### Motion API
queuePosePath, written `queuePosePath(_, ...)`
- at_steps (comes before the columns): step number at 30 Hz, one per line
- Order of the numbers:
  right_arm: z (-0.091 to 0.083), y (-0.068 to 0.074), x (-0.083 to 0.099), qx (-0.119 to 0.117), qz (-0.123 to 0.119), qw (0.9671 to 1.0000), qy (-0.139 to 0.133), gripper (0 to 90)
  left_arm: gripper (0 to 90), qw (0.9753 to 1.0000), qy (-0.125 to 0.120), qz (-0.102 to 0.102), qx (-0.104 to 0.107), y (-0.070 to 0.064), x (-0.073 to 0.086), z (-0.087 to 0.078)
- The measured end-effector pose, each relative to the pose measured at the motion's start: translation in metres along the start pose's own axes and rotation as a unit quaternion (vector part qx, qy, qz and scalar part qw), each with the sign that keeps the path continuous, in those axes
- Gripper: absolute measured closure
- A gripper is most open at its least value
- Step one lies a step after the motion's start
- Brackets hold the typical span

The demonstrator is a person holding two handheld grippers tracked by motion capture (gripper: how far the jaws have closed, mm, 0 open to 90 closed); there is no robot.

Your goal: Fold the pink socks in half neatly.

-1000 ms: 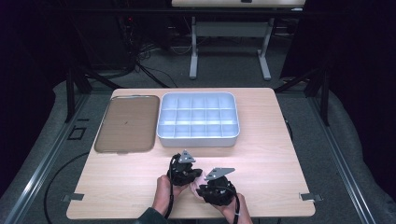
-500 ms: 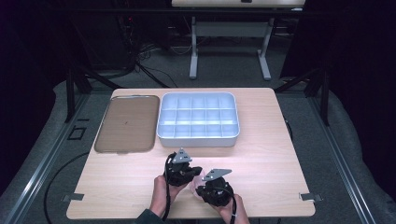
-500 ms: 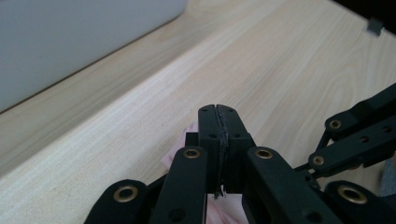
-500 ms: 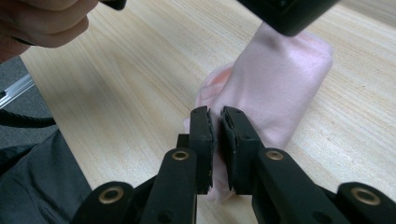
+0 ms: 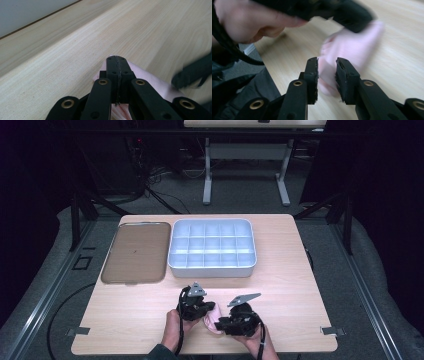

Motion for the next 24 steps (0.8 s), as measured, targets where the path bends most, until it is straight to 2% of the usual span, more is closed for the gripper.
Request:
queuePosePath(2,-0.010,-0.014,-0.007,0.018,0.024,0.9995,-0.010,65.8,90.0,0.9999,-0.008,-0.008,0.003,0.001,0.000,0.001)
queuePosePath(3,-0.009,-0.017,-0.011,0.026,0.038,0.9988,-0.015,62.7,90.0,0.9999,-0.010,-0.012,0.004,0.001,0.000,0.001)
queuePosePath(4,-0.006,-0.018,-0.013,0.031,0.040,0.9987,-0.013,59.4,90.0,0.9998,-0.013,-0.016,0.003,0.001,0.000,0.001)
queuePosePath(5,-0.001,-0.017,-0.014,0.040,0.037,0.9985,-0.008,53.9,90.0,0.9998,-0.014,-0.012,0.000,0.001,0.000,0.001)
queuePosePath(6,0.004,-0.018,-0.015,0.057,0.036,0.9978,0.000,52.7,90.0,0.9998,-0.015,-0.014,-0.001,0.001,0.001,0.000)
queuePosePath(9,0.022,-0.019,-0.016,0.082,0.036,0.9959,0.012,47.7,90.0,0.9997,-0.018,-0.015,-0.002,0.001,0.001,0.000)
queuePosePath(12,0.029,-0.019,-0.017,0.094,0.023,0.9951,0.024,47.6,90.0,0.9993,-0.024,-0.027,0.002,0.002,0.001,0.000)
queuePosePath(13,0.029,-0.019,-0.016,0.097,0.017,0.9946,0.033,48.6,90.0,0.9994,-0.025,-0.025,0.002,0.002,0.001,0.000)
queuePosePath(17,0.032,-0.020,-0.014,0.081,0.026,0.9957,0.037,51.7,90.0,0.9996,-0.025,-0.013,-0.003,0.002,0.001,0.000)
queuePosePath(22,0.032,-0.022,-0.012,0.050,0.032,0.9974,0.040,58.4,90.0,0.9996,-0.024,-0.016,-0.003,0.001,0.001,0.000)
queuePosePath(24,0.032,-0.022,-0.012,0.040,0.044,0.9972,0.046,61.1,89.9,0.9996,-0.024,-0.016,-0.001,0.001,0.001,0.000)
Point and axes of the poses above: each handheld gripper's, and its own axes: z roughly forward along the jaws, x roughly out of its underside, y roughly to its left, the point moved 10 cm from there along z, roughly forward along the jaws, and after that the axes turned 2 degrees about -x, right-handed, at the moved point
